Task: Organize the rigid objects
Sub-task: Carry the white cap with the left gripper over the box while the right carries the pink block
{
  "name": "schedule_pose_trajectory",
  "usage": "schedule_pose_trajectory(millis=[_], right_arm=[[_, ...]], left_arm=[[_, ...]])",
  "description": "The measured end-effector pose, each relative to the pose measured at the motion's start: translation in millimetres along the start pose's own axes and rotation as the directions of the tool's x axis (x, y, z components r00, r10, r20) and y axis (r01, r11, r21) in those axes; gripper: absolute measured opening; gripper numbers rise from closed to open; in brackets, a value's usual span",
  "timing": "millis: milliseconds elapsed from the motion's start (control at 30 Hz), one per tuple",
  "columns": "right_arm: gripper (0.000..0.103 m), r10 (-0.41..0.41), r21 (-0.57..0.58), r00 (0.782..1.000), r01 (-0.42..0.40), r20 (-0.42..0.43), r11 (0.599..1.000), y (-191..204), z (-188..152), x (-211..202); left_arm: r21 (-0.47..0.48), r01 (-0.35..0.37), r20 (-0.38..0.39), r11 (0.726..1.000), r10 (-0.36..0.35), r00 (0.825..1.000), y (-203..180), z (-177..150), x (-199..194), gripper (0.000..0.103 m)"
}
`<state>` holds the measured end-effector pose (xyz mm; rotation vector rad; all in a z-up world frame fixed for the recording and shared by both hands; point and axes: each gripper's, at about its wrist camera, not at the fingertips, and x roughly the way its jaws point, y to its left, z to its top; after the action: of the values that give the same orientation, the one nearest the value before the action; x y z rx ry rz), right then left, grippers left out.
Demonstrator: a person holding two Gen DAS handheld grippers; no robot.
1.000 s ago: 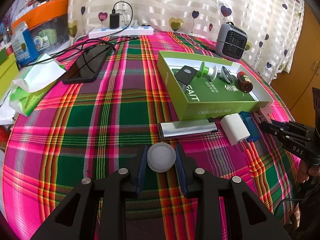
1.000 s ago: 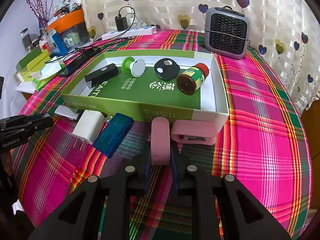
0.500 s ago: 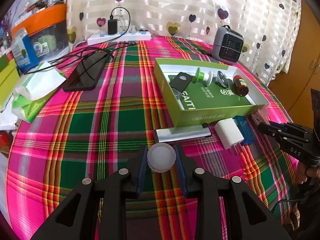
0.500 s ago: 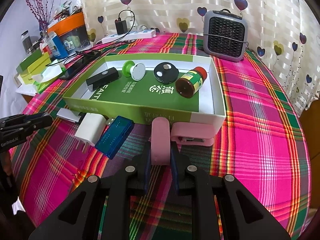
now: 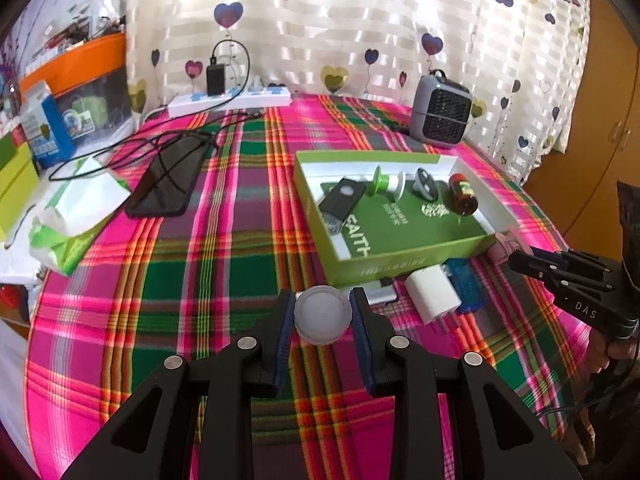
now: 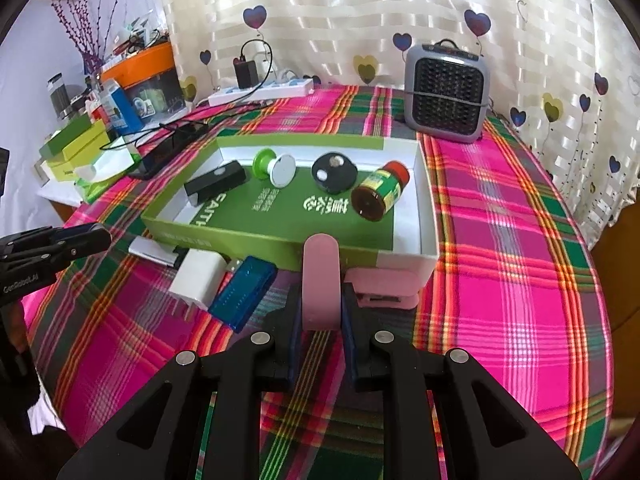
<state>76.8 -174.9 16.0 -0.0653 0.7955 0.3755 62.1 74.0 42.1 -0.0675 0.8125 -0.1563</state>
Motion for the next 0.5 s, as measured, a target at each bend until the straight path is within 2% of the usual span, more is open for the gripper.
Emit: schedule_pose_trajectory(millis=[500], right_arm=[[0.019,-0.034,0.056,0.999,0.032,0.024,0.998,-10,31,2]], left_arm=[[0.027,0.072,0.011,0.997,-0.072,0.997,-22,35,21,0.027]])
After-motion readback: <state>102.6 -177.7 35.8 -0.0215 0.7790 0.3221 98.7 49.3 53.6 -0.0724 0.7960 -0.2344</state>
